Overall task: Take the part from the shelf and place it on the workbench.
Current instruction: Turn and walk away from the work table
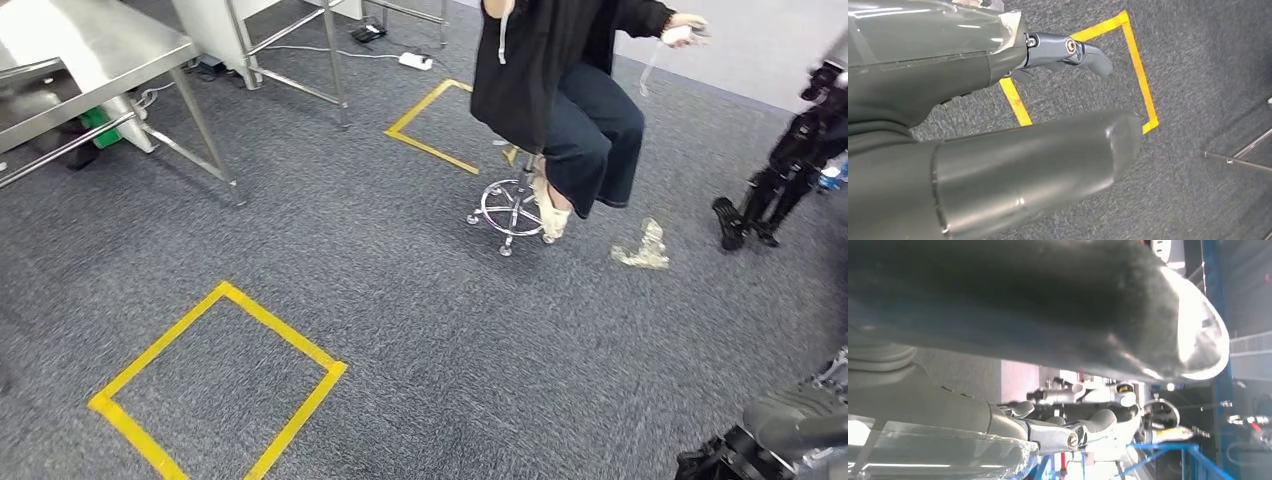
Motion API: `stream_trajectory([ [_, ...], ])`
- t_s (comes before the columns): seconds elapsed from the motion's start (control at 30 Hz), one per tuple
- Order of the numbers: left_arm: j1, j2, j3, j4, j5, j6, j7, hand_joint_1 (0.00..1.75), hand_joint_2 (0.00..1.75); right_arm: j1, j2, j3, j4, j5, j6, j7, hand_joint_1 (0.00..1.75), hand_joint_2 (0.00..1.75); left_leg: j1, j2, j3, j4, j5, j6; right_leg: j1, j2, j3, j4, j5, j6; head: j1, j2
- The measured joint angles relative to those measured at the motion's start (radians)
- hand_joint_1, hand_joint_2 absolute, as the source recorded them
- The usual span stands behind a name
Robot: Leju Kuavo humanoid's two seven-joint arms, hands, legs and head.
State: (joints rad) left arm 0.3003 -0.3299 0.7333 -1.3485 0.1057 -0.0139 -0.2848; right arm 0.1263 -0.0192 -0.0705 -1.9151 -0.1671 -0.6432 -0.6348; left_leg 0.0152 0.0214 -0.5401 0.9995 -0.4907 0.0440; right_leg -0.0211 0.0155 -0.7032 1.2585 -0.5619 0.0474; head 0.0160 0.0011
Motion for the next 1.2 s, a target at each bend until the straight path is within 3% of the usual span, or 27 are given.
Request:
stream_trajectory([
  [0.07,0.003,-0.004,0.000,-0.004,0.015,0.019,-0.003,0.00,0.00,-0.010,0.000,0.008,0.011,0.019,0.003,0.014,0.00,0.00,-0.002,0.023,-0.001,0.000,0.000,0.001,-0.001,-0.007,-0.016,0.046,-0.009,0.007,0.000,0.000],
  [0.27,0.003,-0.006,0.000,-0.008,0.025,0.031,-0.005,0.00,0.00,-0.016,0.001,0.011,0.016,0.032,0.005,0.023,0.00,0.00,-0.002,0.036,0.000,0.000,0.000,0.000,-0.002,-0.011,0.010,0.007,0.009,0.016,0.001,0.000],
  [0.3,0.003,-0.007,0.000,-0.008,0.027,0.034,-0.005,0.00,0.00,-0.019,0.001,0.012,0.017,0.034,0.005,0.025,0.00,0.00,-0.002,0.040,0.000,0.000,0.000,0.000,-0.002,-0.013,0.024,-0.017,0.018,0.019,0.001,0.000],
  [0.33,0.004,-0.008,0.000,-0.013,0.031,0.041,-0.005,0.00,0.00,-0.026,0.002,0.012,0.019,0.042,0.009,0.030,0.00,0.00,-0.004,0.048,0.002,0.001,-0.002,-0.003,-0.001,-0.034,0.062,-0.086,0.037,0.021,0.001,0.000],
  [0.4,0.006,-0.013,-0.005,-0.029,0.044,0.060,-0.006,0.00,0.00,-0.045,0.007,0.016,0.027,0.059,0.019,0.041,0.00,0.00,-0.006,0.072,0.009,0.002,-0.008,-0.022,0.001,-0.050,0.126,-0.209,0.074,0.006,-0.002,0.000],
  [0.43,0.008,-0.015,-0.007,-0.038,0.051,0.071,-0.006,0.00,0.00,-0.054,0.010,0.017,0.030,0.068,0.025,0.046,0.00,0.00,-0.006,0.068,0.009,0.010,-0.019,-0.034,0.000,-0.052,0.150,-0.258,0.089,-0.005,-0.004,0.000],
  [0.47,0.009,-0.016,-0.010,-0.044,0.058,0.079,-0.008,0.00,0.00,-0.060,0.012,0.018,0.033,0.074,0.031,0.050,0.00,0.00,-0.003,0.049,0.000,0.035,-0.039,-0.042,-0.002,-0.032,0.148,-0.259,0.094,-0.018,-0.006,0.000],
  [0.53,0.011,-0.018,-0.012,-0.049,0.072,0.099,-0.013,0.00,0.00,-0.072,0.019,0.022,0.037,0.086,0.042,0.056,0.00,0.00,-0.001,-0.006,-0.048,0.143,-0.105,-0.048,-0.003,-0.010,0.148,-0.260,0.099,-0.027,-0.008,0.000],
  [0.6,0.012,-0.018,-0.013,-0.052,0.083,0.123,-0.019,0.00,0.00,-0.082,0.030,0.026,0.043,0.102,0.053,0.069,0.00,0.00,-0.001,-0.023,-0.103,0.254,-0.148,-0.049,0.001,0.012,0.146,-0.259,0.102,-0.033,-0.009,0.000],
  [0.67,0.012,-0.019,-0.016,-0.059,0.090,0.143,-0.022,0.00,0.00,-0.087,0.043,0.028,0.048,0.119,0.063,0.084,0.00,0.00,0.000,-0.025,-0.111,0.260,-0.124,-0.049,0.003,0.035,0.146,-0.257,0.102,-0.035,-0.009,0.000],
  [0.7,0.012,-0.019,-0.018,-0.064,0.092,0.150,-0.022,0.00,0.00,-0.089,0.049,0.029,0.050,0.127,0.067,0.090,0.00,0.00,0.002,-0.028,-0.094,0.218,-0.092,-0.049,0.003,0.047,0.146,-0.255,0.102,-0.035,-0.009,0.000],
  [0.77,0.012,-0.019,-0.019,-0.079,0.094,0.155,-0.019,0.00,0.00,-0.092,0.062,0.029,0.051,0.140,0.070,0.101,0.00,0.00,0.009,-0.063,-0.041,0.100,-0.034,-0.046,0.006,0.070,0.143,-0.249,0.101,-0.032,-0.008,0.000],
  [0.83,0.011,-0.019,-0.019,-0.092,0.089,0.143,-0.011,0.00,0.00,-0.088,0.073,0.028,0.043,0.152,0.073,0.110,0.00,0.00,0.010,-0.093,-0.008,0.027,-0.011,-0.040,0.008,0.093,0.133,-0.245,0.102,-0.022,-0.008,0.000],
  [0.9,0.003,-0.019,-0.017,-0.101,0.077,0.119,-0.005,0.00,0.00,-0.074,0.082,0.020,0.026,0.164,0.077,0.118,0.00,0.00,0.004,-0.079,-0.007,0.020,-0.009,-0.027,0.005,0.110,0.122,-0.247,0.107,-0.008,-0.008,0.000],
  [0.97,-0.011,-0.019,-0.013,-0.106,0.063,0.094,-0.004,0.00,0.00,-0.060,0.091,0.005,0.006,0.174,0.083,0.122,0.00,0.00,0.003,-0.056,-0.004,0.011,-0.003,-0.011,0.005,0.077,0.103,-0.221,0.094,-0.003,-0.005,0.000],
  [1.03,-0.020,-0.019,-0.008,-0.108,0.049,0.075,-0.004,0.00,0.00,-0.052,0.099,-0.011,-0.010,0.182,0.092,0.125,0.00,0.00,0.002,-0.027,-0.003,0.006,0.000,0.001,0.007,0.021,0.052,-0.120,0.044,-0.008,-0.002,0.000],
  [1.1,-0.027,-0.020,-0.004,-0.108,0.037,0.062,-0.004,0.00,0.00,-0.040,0.109,-0.024,-0.021,0.187,0.103,0.128,0.00,0.00,-0.001,0.004,-0.005,0.006,-0.001,0.004,0.006,0.001,-0.011,0.010,-0.008,-0.009,-0.001,0.000],
  [1.13,-0.032,-0.020,-0.004,-0.107,0.031,0.055,-0.004,0.00,0.00,-0.032,0.114,-0.031,-0.025,0.189,0.107,0.129,0.00,0.00,-0.001,0.019,-0.006,0.006,-0.002,0.004,0.004,-0.003,-0.023,0.038,-0.015,-0.004,-0.001,0.000],
  [1.17,-0.037,-0.020,-0.003,-0.107,0.025,0.049,-0.004,0.00,0.00,-0.025,0.118,-0.038,-0.030,0.191,0.110,0.130,0.00,0.00,-0.001,0.032,-0.006,0.006,-0.002,0.004,0.002,-0.007,-0.015,0.027,-0.008,0.004,0.000,0.000],
  [1.2,-0.043,-0.020,-0.002,-0.106,0.020,0.043,-0.004,0.00,0.00,-0.020,0.123,-0.044,-0.036,0.192,0.111,0.131,0.00,0.00,-0.001,0.045,-0.005,0.007,-0.003,0.002,0.000,-0.016,0.016,-0.026,0.012,0.014,0.000,0.000],
])
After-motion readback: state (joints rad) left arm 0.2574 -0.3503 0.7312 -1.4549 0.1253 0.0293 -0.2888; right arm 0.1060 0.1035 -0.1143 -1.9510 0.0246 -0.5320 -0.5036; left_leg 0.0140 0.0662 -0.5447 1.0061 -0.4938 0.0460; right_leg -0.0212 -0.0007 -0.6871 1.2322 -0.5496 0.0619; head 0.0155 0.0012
